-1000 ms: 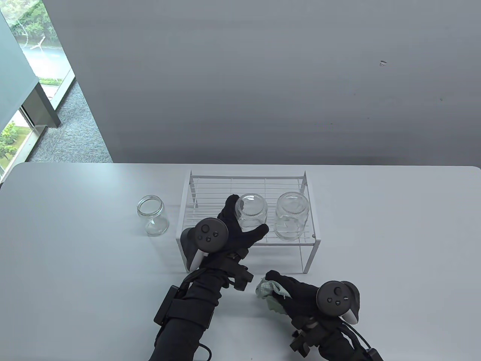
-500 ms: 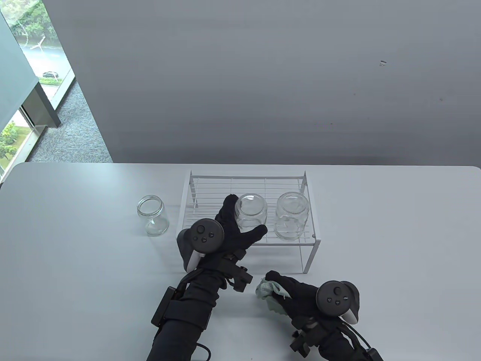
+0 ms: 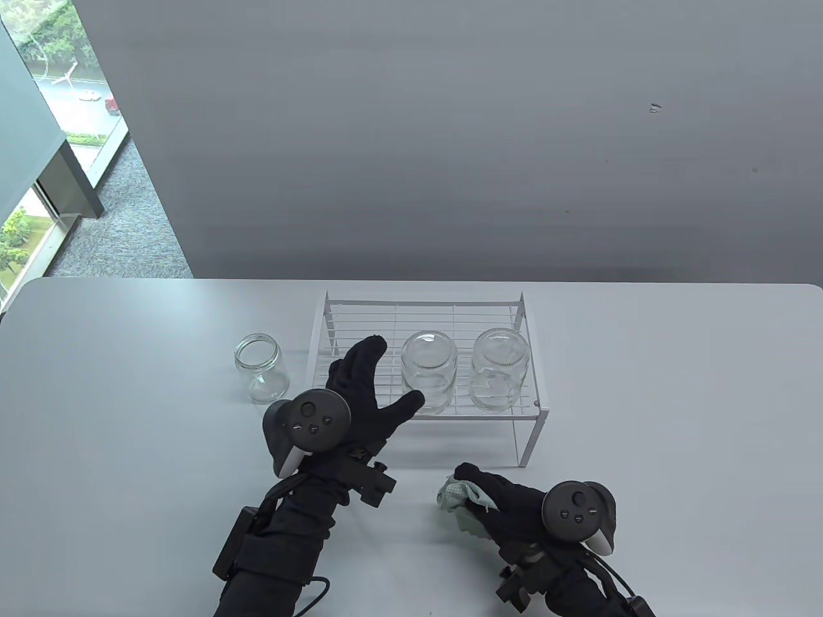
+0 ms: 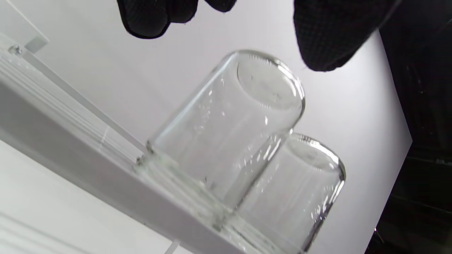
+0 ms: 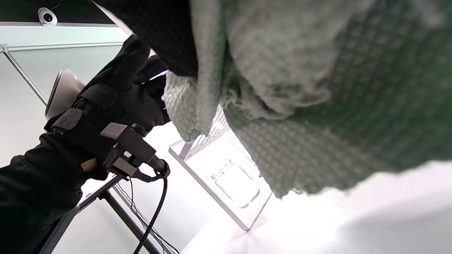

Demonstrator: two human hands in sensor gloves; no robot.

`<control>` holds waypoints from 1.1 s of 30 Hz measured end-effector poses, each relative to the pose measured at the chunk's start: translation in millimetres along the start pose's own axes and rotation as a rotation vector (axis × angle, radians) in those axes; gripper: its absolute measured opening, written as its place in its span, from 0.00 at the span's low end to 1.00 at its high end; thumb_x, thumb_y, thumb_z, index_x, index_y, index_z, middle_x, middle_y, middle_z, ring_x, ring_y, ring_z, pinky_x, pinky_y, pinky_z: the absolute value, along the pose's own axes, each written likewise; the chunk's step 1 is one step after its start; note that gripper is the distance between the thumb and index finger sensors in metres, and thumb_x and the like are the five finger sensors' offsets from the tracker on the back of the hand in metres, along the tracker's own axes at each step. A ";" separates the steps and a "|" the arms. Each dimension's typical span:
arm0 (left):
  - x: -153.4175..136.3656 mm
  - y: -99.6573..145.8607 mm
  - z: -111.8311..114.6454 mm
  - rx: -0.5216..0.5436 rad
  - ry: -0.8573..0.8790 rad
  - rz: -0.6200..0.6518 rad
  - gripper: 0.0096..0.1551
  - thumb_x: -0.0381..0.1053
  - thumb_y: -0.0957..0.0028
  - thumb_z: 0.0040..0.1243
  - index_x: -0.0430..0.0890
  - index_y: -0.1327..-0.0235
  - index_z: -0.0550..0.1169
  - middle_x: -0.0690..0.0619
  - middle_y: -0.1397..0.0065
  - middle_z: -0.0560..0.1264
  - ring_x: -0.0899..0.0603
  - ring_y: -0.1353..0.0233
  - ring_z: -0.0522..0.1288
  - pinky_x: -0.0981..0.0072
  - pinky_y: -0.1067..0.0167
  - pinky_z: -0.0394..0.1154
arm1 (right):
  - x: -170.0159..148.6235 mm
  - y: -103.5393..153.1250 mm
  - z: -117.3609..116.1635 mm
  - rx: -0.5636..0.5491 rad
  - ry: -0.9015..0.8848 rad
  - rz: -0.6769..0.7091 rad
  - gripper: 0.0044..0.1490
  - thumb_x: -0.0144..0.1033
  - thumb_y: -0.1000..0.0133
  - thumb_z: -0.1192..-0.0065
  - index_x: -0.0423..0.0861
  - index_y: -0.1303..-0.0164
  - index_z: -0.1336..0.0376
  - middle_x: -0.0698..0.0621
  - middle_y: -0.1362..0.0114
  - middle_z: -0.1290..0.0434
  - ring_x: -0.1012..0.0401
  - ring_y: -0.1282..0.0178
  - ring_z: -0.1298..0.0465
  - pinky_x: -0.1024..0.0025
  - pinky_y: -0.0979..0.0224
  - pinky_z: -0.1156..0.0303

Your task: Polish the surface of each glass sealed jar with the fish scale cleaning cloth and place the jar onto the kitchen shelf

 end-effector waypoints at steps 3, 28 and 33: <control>-5.6 4.9 -25.4 0.070 -0.089 0.034 0.45 0.60 0.51 0.66 0.40 0.27 0.65 0.36 0.25 0.67 0.30 0.28 0.73 0.29 0.31 0.55 | -0.2 0.3 0.0 -0.004 -0.001 -0.002 0.32 0.28 0.44 0.39 0.30 0.31 0.35 0.26 0.38 0.28 0.34 0.47 0.22 0.39 0.44 0.31; -145.9 -17.1 -23.3 -0.214 -0.790 -0.333 0.36 0.48 0.47 0.60 0.44 0.26 0.63 0.43 0.24 0.68 0.35 0.25 0.72 0.30 0.28 0.53 | -2.3 -5.1 -2.6 0.007 -0.018 -0.019 0.32 0.29 0.43 0.39 0.30 0.31 0.36 0.26 0.37 0.28 0.34 0.46 0.22 0.38 0.44 0.31; -155.5 -27.9 -15.3 -0.280 -0.858 -0.341 0.36 0.49 0.48 0.61 0.45 0.26 0.63 0.45 0.25 0.70 0.36 0.26 0.73 0.31 0.28 0.53 | -2.2 -5.5 -3.0 0.010 -0.009 -0.017 0.32 0.29 0.44 0.39 0.30 0.31 0.36 0.26 0.37 0.28 0.34 0.46 0.22 0.38 0.44 0.31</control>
Point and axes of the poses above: the tracker on the back of each hand, its own x axis roughly to the thumb side, its own y axis roughly from the fingertips to the wrist, z = x × y, the point moved 2 cm from there along -y, roughly from the wrist to the fingertips
